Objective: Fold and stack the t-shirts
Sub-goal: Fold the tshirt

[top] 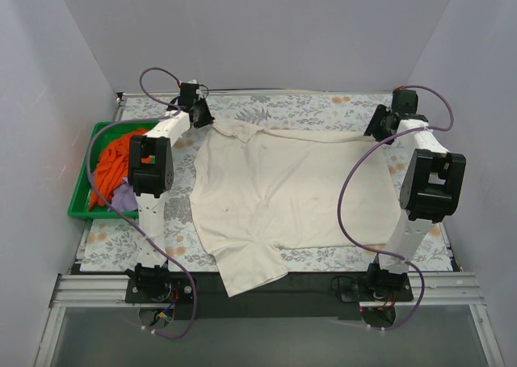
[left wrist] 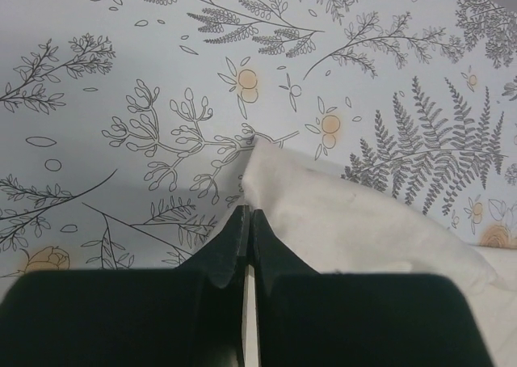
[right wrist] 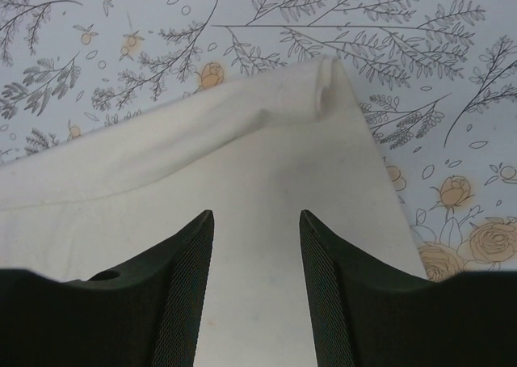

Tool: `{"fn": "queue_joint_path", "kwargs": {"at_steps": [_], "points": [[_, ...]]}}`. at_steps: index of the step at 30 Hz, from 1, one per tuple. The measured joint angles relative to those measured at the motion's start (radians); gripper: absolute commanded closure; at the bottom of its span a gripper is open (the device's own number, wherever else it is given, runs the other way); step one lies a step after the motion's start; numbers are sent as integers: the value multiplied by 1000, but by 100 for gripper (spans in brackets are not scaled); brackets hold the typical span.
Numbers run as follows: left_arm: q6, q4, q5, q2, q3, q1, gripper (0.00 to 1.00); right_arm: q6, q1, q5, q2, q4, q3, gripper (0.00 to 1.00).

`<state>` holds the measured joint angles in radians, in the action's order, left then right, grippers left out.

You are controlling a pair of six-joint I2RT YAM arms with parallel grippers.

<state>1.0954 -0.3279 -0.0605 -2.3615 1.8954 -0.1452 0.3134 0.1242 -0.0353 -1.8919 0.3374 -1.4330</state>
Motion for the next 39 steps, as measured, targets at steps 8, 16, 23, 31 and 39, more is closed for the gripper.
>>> {"fn": "queue_joint_path", "kwargs": {"at_steps": [8,16,23,31,39], "points": [[1,-2,-23,52,-5,0,100,28,46,-11,-109,-29,-84,49],[10,-9,-49,67,-5,0,100,1,82,-93,-167,-85,-95,49],[35,-10,-73,71,-5,0,100,-66,89,-173,-185,-143,-95,49],[45,-18,-84,93,-4,0,100,-116,88,-228,-230,-184,-95,49],[46,-31,-84,97,-4,0,100,-138,90,-291,-263,-192,-95,61]]}}
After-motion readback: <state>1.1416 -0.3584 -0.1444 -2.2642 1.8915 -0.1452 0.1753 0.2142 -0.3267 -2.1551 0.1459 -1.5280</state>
